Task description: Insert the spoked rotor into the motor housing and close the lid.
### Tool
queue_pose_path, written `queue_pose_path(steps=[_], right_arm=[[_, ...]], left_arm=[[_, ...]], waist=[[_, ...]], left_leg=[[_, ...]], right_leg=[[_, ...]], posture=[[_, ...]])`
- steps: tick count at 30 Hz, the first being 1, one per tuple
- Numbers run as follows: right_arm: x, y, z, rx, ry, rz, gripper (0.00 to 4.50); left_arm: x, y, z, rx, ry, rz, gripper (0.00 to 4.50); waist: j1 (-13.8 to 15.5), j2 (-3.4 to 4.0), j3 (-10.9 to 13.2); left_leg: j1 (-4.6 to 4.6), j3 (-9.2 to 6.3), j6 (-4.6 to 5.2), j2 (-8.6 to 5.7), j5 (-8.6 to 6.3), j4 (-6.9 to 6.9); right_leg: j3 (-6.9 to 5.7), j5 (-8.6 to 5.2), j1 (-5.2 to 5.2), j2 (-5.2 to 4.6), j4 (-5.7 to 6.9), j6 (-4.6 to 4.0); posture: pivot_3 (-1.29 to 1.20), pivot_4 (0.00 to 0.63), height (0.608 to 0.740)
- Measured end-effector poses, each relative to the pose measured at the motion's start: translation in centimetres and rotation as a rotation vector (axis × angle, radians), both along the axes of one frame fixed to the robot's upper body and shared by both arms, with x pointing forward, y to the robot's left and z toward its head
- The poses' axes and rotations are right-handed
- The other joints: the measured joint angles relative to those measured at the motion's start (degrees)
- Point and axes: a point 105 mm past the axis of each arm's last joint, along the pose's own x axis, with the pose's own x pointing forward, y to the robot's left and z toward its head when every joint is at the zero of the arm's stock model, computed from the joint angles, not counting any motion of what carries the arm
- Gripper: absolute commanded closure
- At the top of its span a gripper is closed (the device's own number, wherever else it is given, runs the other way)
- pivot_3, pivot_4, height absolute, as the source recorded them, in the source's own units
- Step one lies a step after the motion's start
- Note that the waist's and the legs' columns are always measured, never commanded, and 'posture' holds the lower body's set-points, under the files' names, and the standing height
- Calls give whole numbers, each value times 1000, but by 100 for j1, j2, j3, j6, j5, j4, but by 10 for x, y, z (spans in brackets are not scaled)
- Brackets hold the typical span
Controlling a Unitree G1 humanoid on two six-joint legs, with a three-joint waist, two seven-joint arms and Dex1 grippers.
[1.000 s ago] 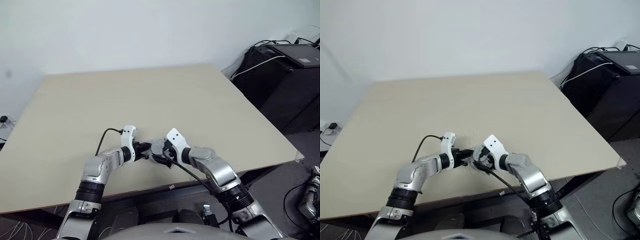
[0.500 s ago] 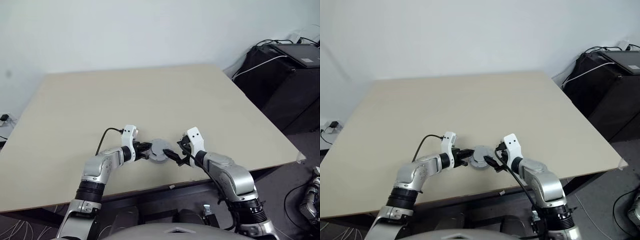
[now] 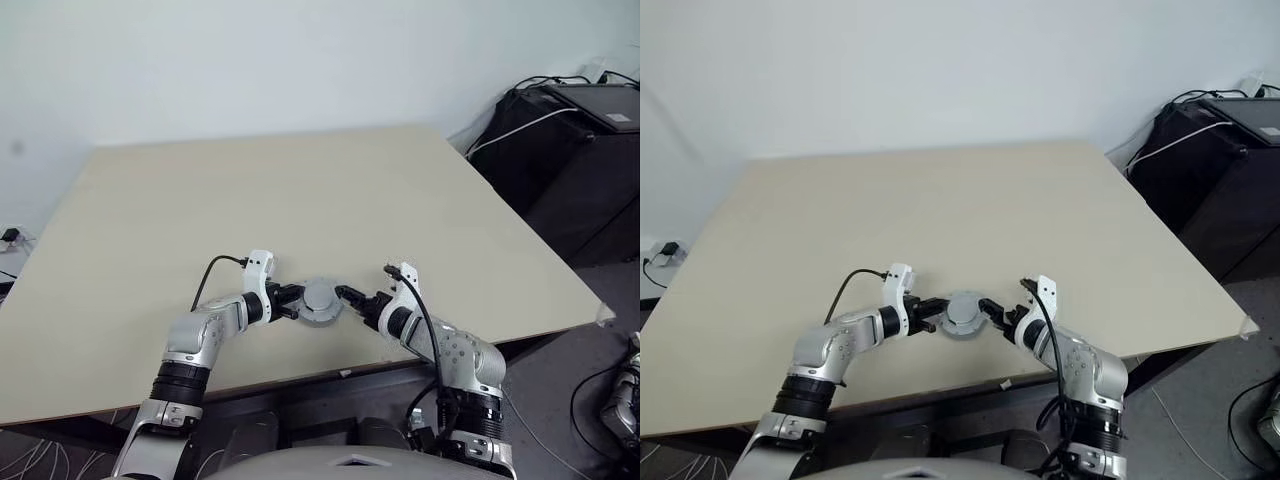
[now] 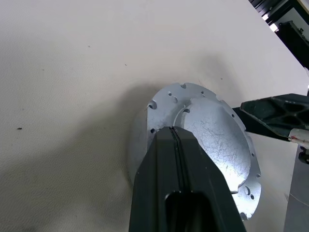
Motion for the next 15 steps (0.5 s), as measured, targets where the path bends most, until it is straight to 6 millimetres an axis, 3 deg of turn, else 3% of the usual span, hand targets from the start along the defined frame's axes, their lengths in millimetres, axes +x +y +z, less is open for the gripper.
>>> queue_pose_path(steps=[15], right_arm=[[-11, 17, 2, 178, 106, 50, 37]], left_arm=[[-1, 1, 0, 0, -3, 4, 4500]], waist=[[-20, 2, 1]], left_leg=[[-1, -1, 2, -2, 0, 0]], right_leg=[[-1, -1, 2, 0, -5, 1]], posture=[[0, 0, 740]])
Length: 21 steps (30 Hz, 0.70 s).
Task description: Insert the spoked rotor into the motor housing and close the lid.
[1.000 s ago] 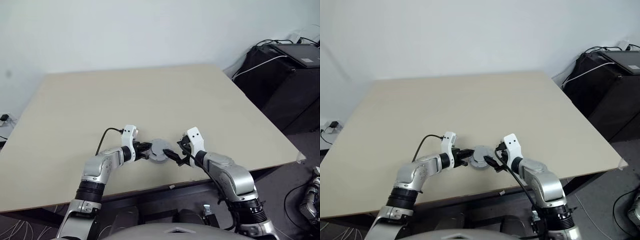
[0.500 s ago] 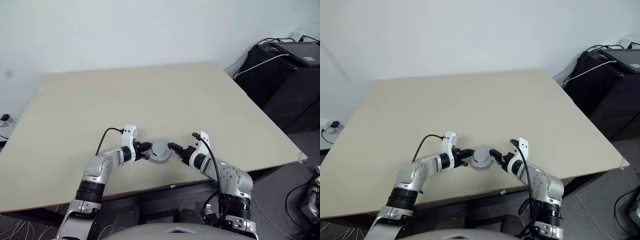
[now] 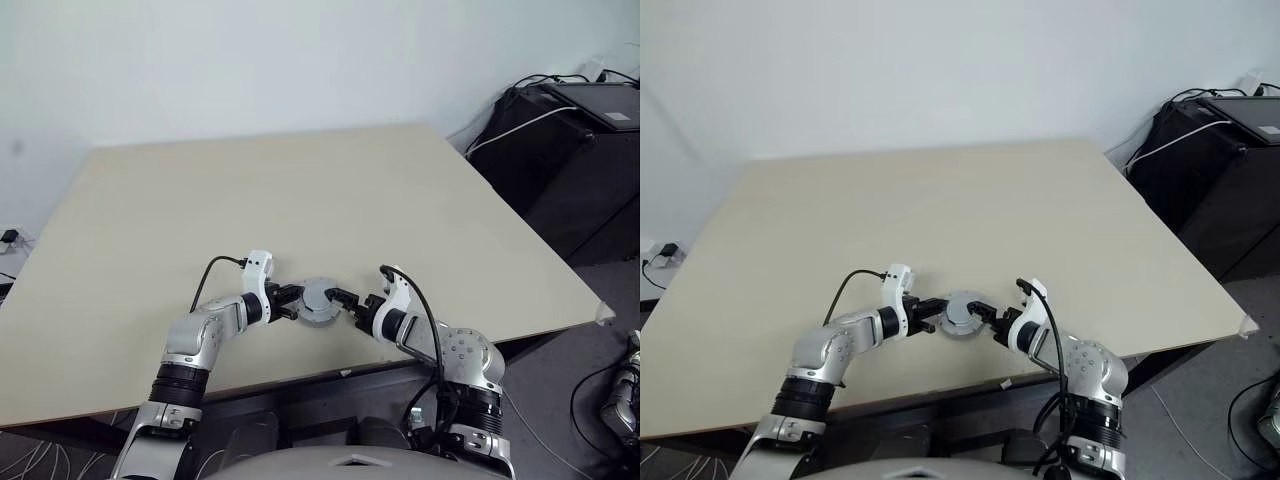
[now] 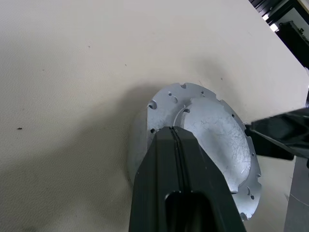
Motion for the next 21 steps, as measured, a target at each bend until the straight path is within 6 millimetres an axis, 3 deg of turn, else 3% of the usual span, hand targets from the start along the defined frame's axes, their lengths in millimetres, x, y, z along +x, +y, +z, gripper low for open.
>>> queue_pose_path(steps=[12, 21], right_arm=[[12, -3, -3, 195, 80, -122, 37], [4, 16, 4, 283, 104, -29, 37]], left_arm=[[-1, 1, 0, 1, -4, 4, 4500], [0, 11, -1, 19, -5, 35, 4500]], waist=[[-28, 4, 3], [-77, 10, 9]], left_leg=[[-1, 0, 1, 0, -1, 0], [-1, -1, 1, 2, 0, -9]], right_leg=[[0, 0, 1, 1, -4, 1], [5, -2, -5, 4, -3, 1]], posture=[[0, 0, 740], [0, 0, 740]])
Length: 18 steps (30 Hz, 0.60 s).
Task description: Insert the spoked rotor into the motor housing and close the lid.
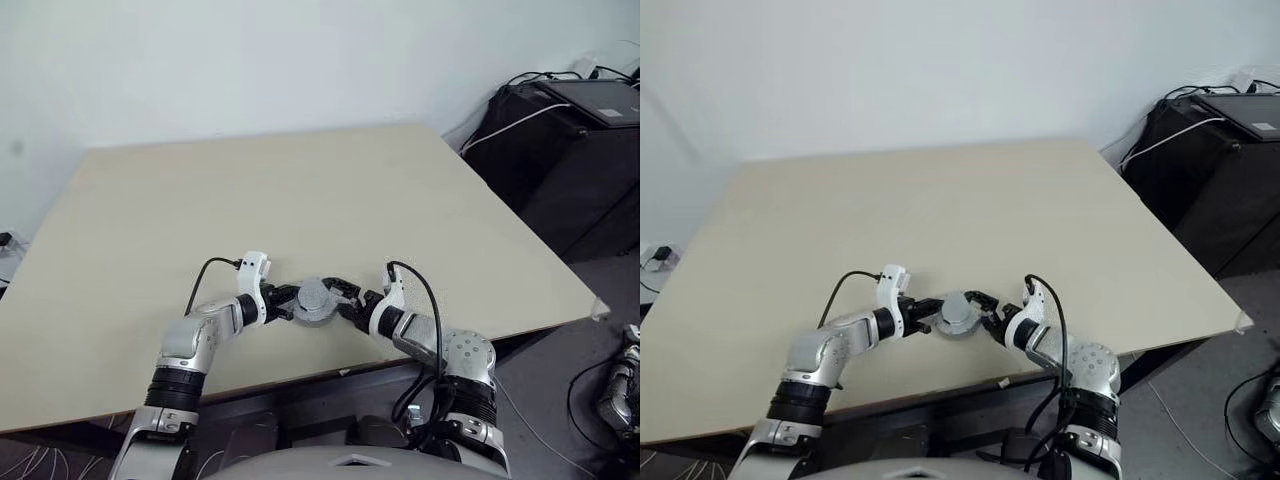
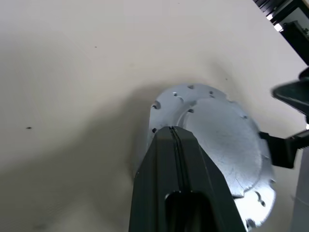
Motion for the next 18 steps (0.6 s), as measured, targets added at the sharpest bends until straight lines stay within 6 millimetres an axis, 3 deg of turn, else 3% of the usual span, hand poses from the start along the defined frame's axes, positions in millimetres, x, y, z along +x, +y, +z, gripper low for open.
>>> queue_pose_path(steps=[9, 18], right_arm=[[-3, 6, 14, 47, -50, 43, 37], [3, 7, 4, -69, -27, 27, 37]], left_arm=[[0, 7, -2, 21, -2, 21, 4500], [0, 3, -1, 10, -4, 13, 4500]], waist=[[-32, 0, 3], [-36, -1, 3]], left_leg=[[0, 0, 0, 2, 0, -5], [1, 0, 0, 2, 0, -6]], right_leg=[[2, -5, -4, 4, -1, -3], [3, -5, -3, 3, 0, -3]], posture=[[0, 0, 740], [0, 0, 740]])
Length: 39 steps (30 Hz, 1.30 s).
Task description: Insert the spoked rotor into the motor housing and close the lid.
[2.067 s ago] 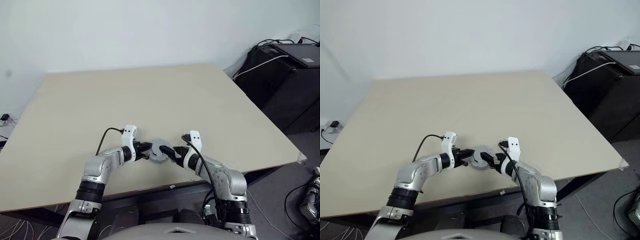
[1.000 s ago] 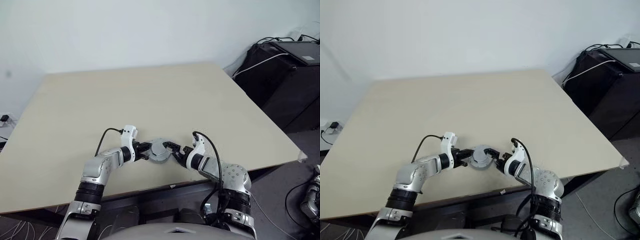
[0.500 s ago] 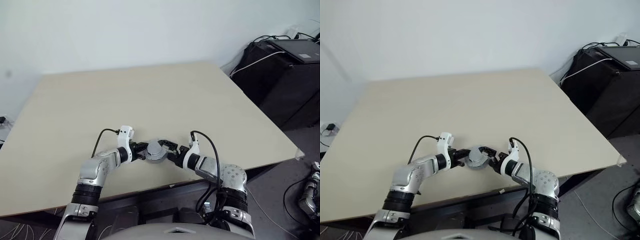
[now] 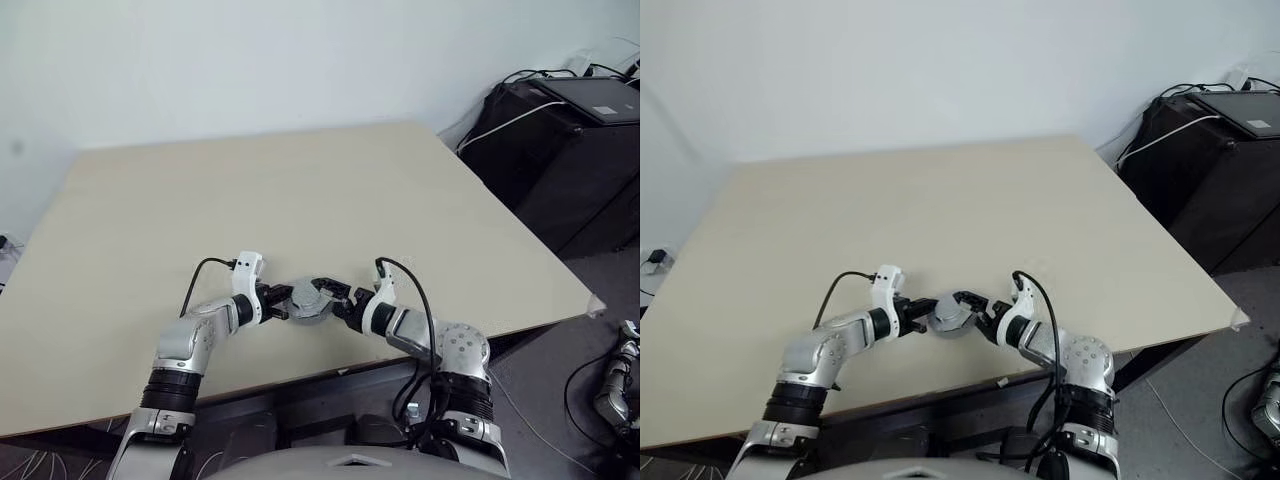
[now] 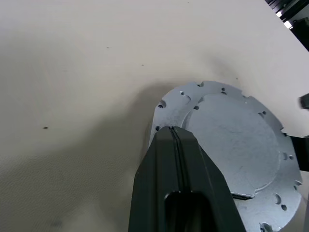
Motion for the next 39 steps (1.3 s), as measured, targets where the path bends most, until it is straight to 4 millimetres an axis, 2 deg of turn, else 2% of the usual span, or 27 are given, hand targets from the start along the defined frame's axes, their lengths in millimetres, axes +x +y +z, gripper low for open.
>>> queue_pose_path(steps=[2, 7, 11, 19, 20, 22, 23, 39], right_arm=[[0, 0, 0, -1, 0, -1, 37], [0, -1, -1, -8, 2, -9, 1566], [-8, -4, -5, -4, 15, -1, 2701], [-14, -2, -3, 2, 13, 35, 2706], [-16, 0, -2, 0, 9, 47, 2774], [-23, 0, -6, 0, 29, 59, 3224], [-25, 1, -7, 6, 33, 66, 3267], [-30, 5, -7, 1, 37, 99, 3267]], left_arm=[[0, -1, 0, -3, 0, -1, 4500], [0, 1, 0, 4, 0, 2, 4500], [0, 1, -1, 3, 0, 1, 4500], [0, 2, 0, 1, -2, 9, 4500], [0, 4, -1, 10, 2, 14, 4500], [0, 4, -1, 6, 0, 14, 4500], [0, 3, 0, 4, -4, 12, 4500], [1, 3, 1, 2, -9, 11, 4500]], waist=[[0, 0, 0], [0, 0, 0], [2, 0, 0], [-2, 1, -1], [-9, 1, -1], [-9, -9, -4], [-28, -5, -4], [-49, -3, -5]], left_leg=[[0, 0, 0, 0, 0, 0], [0, 0, 0, 0, 0, 0], [0, 0, 0, 0, 0, -2], [3, -1, 0, 0, 0, -4], [4, -1, 0, 0, 0, -6], [4, -4, 0, 2, 0, -10], [7, -3, 0, 2, 0, -10], [13, -9, 0, 3, 0, -14]], right_leg=[[0, 0, 0, 0, 0, 0], [-1, 0, 0, 0, 0, 0], [0, 0, 1, 0, -3, 0], [0, -1, 1, 0, -2, 0], [1, -1, 1, 0, -2, 0], [-2, -5, 0, 1, -3, -7], [3, -5, 1, 2, -2, -7], [1, -5, 3, 5, 1, -7]], posture=[[0, 0, 740], [0, 0, 740], [0, 0, 740], [0, 0, 740], [0, 0, 740], [0, 0, 740], [0, 0, 740], [0, 0, 740]])
